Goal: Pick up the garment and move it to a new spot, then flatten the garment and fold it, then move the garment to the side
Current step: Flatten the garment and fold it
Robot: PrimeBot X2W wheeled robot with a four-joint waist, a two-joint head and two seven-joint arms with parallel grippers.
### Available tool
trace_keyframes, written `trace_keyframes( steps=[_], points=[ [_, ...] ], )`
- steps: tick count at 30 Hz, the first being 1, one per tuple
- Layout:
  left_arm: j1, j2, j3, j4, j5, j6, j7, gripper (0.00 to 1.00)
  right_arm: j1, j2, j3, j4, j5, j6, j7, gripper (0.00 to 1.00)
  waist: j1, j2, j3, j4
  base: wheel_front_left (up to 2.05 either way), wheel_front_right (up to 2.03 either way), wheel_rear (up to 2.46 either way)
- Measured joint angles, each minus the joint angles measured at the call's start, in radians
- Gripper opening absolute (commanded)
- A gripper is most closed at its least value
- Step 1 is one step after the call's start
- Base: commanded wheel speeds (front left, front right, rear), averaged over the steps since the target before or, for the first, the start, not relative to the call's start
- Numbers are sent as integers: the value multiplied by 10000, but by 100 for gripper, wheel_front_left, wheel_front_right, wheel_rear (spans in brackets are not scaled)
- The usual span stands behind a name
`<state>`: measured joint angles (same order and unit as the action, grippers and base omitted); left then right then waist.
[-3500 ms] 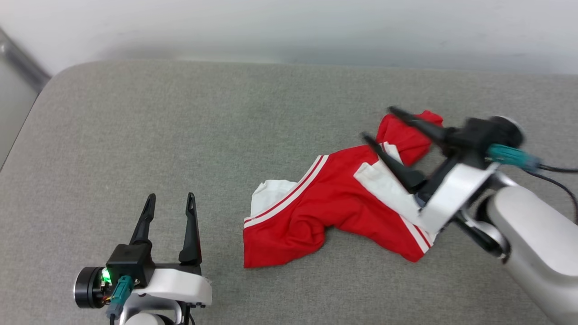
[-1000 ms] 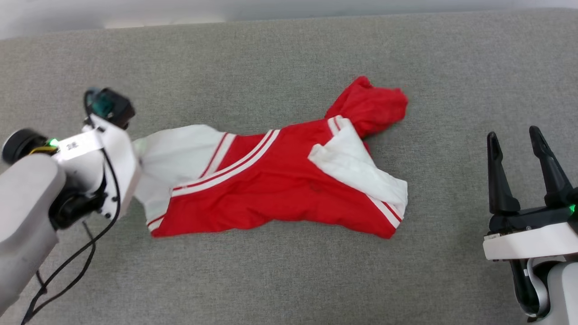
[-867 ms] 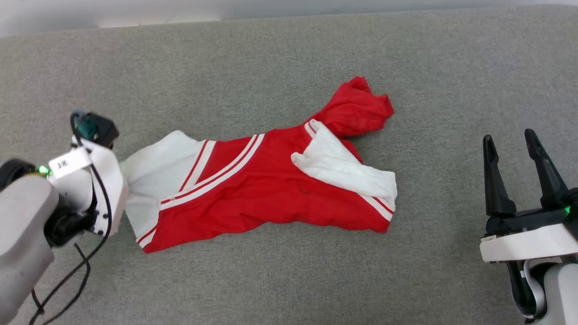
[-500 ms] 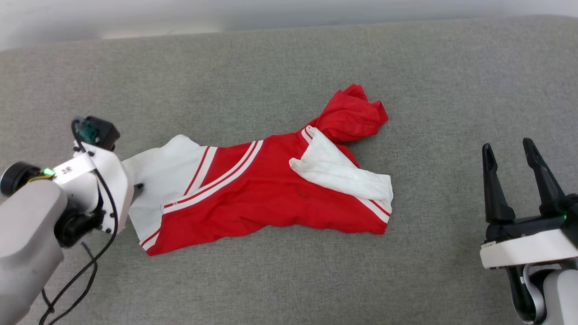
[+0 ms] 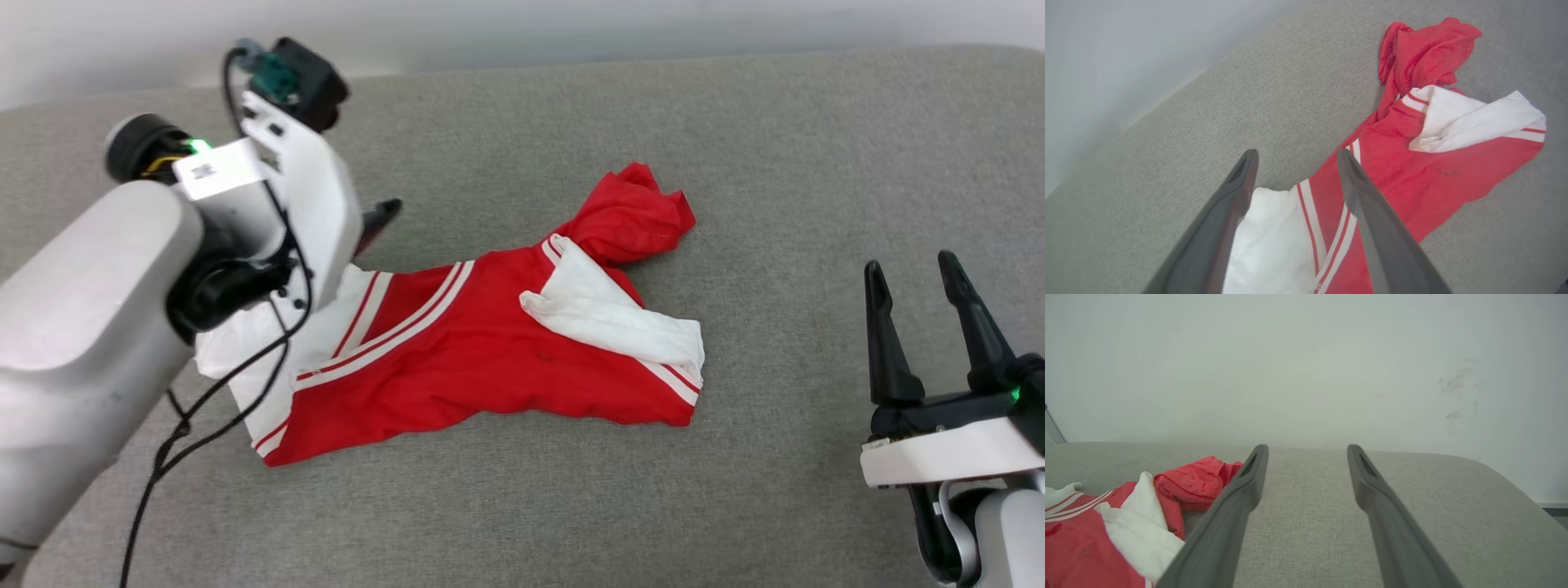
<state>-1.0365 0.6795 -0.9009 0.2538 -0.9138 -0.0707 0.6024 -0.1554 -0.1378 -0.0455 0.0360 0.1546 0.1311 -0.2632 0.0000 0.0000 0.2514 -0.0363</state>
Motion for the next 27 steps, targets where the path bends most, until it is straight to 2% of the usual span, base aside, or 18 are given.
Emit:
trace_keyframes(
  steps=[7,21,22,23,24,25,27],
  points=[
    [-477,-813,-662,372,-589,-313,1551,100,-436,27,10,-67,27,0,0,100,0,0,651,-449,0,0,0],
    [-400,-1442,-2002,1810,-696,-558,2033,100,-880,176,102,8,27,0,0,100,-1,0,1489,-1001,0,0,0],
    [-401,-1457,-2079,1845,-736,-558,1977,96,-883,182,104,17,27,0,0,100,-1,0,1505,-1001,0,0,0],
    [-436,-1446,-2205,1831,-740,-558,1889,55,-883,184,96,35,27,-2,0,100,-1,0,1508,-992,0,0,0],
    [-517,-1409,-2366,1783,-612,-569,1707,7,-886,188,84,42,25,0,0,100,0,0,1501,-974,0,0,0],
    [-565,-1336,-2522,1741,-487,-573,1486,0,-892,190,71,46,23,0,0,100,-1,0,1483,-952,0,0,0],
    [-611,-1279,-2692,1638,-497,-573,1016,0,-897,192,36,48,6,0,0,100,0,0,1410,-902,0,0,0]
  ],
)
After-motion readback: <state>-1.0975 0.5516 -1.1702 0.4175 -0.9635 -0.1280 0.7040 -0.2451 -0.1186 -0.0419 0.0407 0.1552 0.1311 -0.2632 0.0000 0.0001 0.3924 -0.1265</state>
